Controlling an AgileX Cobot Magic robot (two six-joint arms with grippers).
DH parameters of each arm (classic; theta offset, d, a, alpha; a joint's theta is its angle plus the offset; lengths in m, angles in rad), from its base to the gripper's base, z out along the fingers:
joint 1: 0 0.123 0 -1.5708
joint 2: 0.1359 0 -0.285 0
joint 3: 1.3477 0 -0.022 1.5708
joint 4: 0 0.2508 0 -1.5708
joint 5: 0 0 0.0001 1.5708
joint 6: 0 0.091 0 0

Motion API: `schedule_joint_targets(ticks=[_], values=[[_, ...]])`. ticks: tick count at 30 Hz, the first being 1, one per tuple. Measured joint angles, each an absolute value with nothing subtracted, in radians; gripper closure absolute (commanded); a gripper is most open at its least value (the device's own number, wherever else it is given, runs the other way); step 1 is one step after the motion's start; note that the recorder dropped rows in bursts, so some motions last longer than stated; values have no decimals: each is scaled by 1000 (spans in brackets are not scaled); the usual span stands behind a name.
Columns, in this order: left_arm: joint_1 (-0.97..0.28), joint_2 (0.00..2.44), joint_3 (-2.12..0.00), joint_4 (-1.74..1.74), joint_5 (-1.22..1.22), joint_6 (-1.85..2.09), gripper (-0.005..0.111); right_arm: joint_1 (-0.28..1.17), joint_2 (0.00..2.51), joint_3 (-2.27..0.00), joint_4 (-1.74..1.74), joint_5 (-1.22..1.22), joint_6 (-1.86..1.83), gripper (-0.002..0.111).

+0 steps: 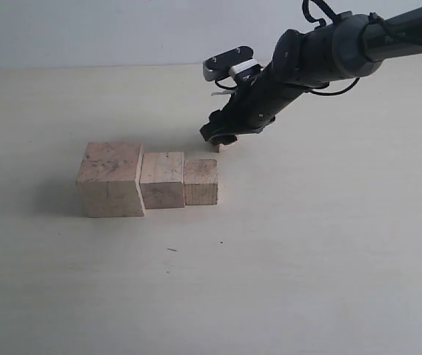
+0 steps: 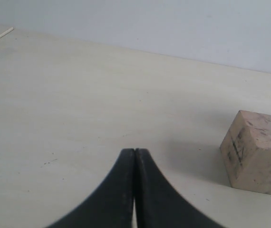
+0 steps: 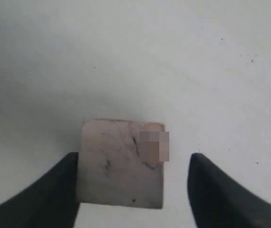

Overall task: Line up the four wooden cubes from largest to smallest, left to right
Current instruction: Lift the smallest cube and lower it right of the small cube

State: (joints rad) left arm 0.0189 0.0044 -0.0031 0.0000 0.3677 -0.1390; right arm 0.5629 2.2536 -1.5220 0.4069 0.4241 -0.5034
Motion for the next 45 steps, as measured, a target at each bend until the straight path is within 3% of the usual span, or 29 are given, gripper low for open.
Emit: schedule_joint_targets(ticks=[3,4,19,27,45], values=[[19,4,-3,0,368,-139,107,563,2252,-1522,412,439,-503,104],[19,4,-3,0,368,-139,107,563,2248,-1522,412,458,-503,108],[19,4,-3,0,368,-139,107,563,2057,-1522,140,795,-607,108],[19,4,-3,0,368,-139,107,545,2035,-1435,359,874,-962,108],[19,4,-3,0,368,-139,107,517,2035,-1367,488,867,-1281,108]])
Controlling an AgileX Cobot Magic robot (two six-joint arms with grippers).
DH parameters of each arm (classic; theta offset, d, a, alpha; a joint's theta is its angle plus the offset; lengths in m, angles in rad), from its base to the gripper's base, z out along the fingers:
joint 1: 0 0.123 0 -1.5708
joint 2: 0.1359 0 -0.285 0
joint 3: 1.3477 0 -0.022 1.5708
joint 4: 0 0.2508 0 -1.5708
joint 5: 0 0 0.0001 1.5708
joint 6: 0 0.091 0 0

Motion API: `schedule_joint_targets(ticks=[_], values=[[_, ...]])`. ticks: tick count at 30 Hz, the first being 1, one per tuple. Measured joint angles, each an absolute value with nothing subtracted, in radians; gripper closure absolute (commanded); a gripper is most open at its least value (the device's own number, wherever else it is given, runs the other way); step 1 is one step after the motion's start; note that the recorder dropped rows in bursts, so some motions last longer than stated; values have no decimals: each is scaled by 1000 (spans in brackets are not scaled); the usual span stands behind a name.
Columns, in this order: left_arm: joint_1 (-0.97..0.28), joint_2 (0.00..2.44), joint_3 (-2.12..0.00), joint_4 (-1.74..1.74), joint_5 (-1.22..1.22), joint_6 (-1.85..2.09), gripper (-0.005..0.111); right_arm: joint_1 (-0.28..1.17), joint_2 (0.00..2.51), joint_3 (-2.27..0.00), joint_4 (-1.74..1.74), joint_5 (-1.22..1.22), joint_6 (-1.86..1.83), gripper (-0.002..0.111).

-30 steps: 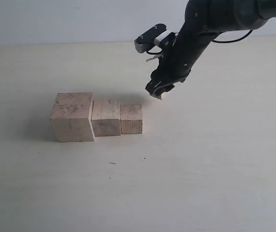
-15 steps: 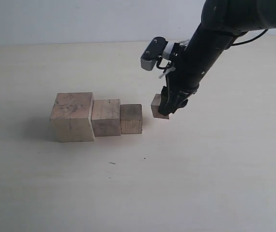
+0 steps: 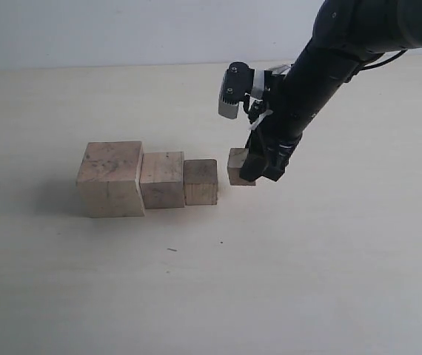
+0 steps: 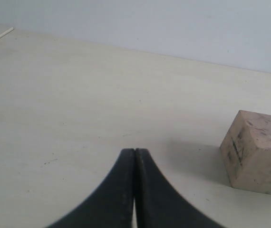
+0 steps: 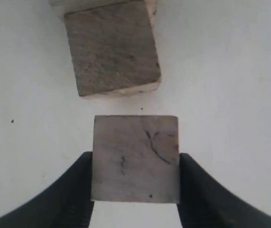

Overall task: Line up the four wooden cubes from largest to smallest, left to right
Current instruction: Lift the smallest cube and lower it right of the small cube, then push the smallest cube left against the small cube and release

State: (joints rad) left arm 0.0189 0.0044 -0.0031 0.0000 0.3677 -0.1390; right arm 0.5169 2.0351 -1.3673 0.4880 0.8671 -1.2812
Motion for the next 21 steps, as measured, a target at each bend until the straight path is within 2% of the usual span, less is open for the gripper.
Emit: schedule_joint_targets(ticks=[21], values=[[19,4,-3,0,368,-139,107,517,2094,-1367,483,803,-1335,108]])
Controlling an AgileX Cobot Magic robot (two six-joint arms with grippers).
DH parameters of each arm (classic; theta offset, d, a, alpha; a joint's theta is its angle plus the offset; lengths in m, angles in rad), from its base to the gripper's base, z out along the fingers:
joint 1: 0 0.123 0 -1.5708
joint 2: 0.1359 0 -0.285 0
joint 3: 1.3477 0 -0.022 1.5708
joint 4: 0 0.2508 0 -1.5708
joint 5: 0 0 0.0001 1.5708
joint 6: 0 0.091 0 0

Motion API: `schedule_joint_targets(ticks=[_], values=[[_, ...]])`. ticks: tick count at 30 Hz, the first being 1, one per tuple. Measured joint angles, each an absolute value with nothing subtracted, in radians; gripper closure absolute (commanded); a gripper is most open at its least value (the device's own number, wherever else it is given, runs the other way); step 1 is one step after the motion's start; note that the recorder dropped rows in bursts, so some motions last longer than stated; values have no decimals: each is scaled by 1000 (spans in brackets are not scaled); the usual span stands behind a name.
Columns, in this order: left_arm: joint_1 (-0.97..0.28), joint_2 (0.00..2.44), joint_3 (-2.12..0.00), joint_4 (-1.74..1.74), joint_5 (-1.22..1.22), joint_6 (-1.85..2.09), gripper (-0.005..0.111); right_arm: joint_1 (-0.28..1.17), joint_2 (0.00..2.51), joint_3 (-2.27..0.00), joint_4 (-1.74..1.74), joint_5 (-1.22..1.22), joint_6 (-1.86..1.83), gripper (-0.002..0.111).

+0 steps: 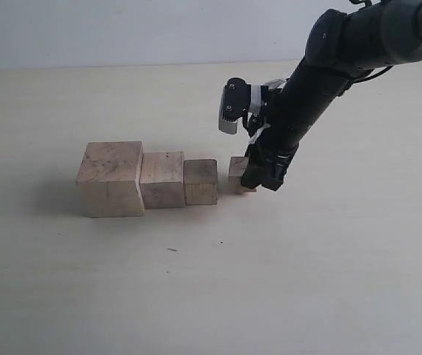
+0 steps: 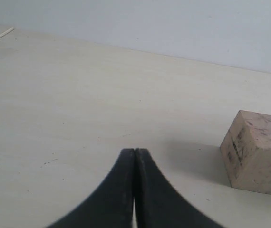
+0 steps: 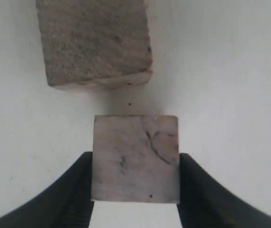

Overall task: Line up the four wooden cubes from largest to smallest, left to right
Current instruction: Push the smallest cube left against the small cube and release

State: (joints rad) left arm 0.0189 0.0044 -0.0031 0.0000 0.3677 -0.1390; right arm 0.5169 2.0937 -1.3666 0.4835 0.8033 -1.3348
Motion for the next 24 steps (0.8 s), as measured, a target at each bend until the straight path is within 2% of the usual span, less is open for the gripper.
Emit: schedule_joint_targets(ticks=[19,24], values=[[19,4,-3,0,368,-139,107,513,2147,-1367,615,816,-1534,108],[19,4,-3,0,368,-139,107,513,2147,-1367,617,816,-1538,97]])
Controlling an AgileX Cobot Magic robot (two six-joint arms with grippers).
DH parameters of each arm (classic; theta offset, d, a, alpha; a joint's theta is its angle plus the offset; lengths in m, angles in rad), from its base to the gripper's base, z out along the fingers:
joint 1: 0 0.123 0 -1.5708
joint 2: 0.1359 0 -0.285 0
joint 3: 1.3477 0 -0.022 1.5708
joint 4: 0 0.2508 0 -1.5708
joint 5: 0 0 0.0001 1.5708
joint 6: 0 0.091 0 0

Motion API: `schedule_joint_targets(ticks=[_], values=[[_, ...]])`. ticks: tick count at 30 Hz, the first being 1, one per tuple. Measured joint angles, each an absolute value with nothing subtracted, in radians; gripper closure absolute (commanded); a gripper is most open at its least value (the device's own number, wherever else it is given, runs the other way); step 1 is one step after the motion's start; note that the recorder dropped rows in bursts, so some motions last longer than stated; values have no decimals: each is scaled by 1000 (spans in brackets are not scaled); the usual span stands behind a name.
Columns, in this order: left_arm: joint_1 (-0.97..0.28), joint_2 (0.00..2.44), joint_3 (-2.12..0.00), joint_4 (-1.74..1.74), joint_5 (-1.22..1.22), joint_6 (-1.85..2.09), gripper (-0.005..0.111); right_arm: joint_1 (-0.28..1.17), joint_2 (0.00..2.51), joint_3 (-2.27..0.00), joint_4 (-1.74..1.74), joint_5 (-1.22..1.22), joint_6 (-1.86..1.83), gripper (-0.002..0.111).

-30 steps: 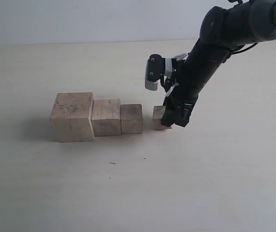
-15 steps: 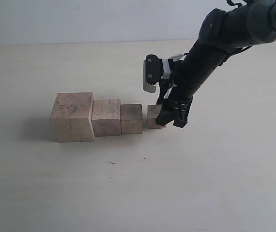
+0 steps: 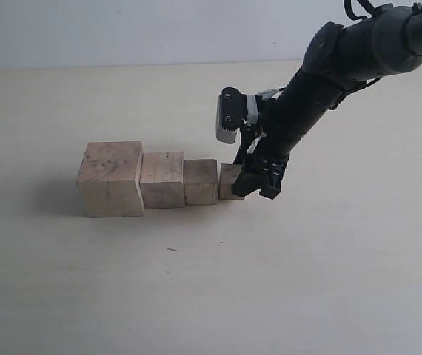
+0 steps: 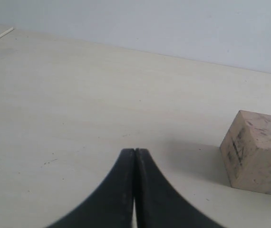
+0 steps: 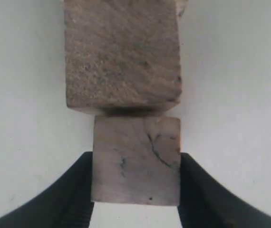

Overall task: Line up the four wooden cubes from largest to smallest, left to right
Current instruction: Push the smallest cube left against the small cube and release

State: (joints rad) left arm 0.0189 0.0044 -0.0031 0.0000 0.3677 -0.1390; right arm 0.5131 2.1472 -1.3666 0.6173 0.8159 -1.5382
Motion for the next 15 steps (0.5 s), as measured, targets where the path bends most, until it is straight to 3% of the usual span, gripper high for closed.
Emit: schedule_joint_targets(ticks=[3,8,10,15], values=[[19,4,-3,0,368,-139,107,513,2147,-1367,617,816,-1541,84],[19,4,-3,0,368,-139,107,513,2149,-1367,636,816,-1541,49],[19,4,-3,0,368,-139,107,513,2156,-1367,636,816,-1529,40],[19,4,-3,0,368,-139,107,513,2142,-1367,644,816,-1502,39]])
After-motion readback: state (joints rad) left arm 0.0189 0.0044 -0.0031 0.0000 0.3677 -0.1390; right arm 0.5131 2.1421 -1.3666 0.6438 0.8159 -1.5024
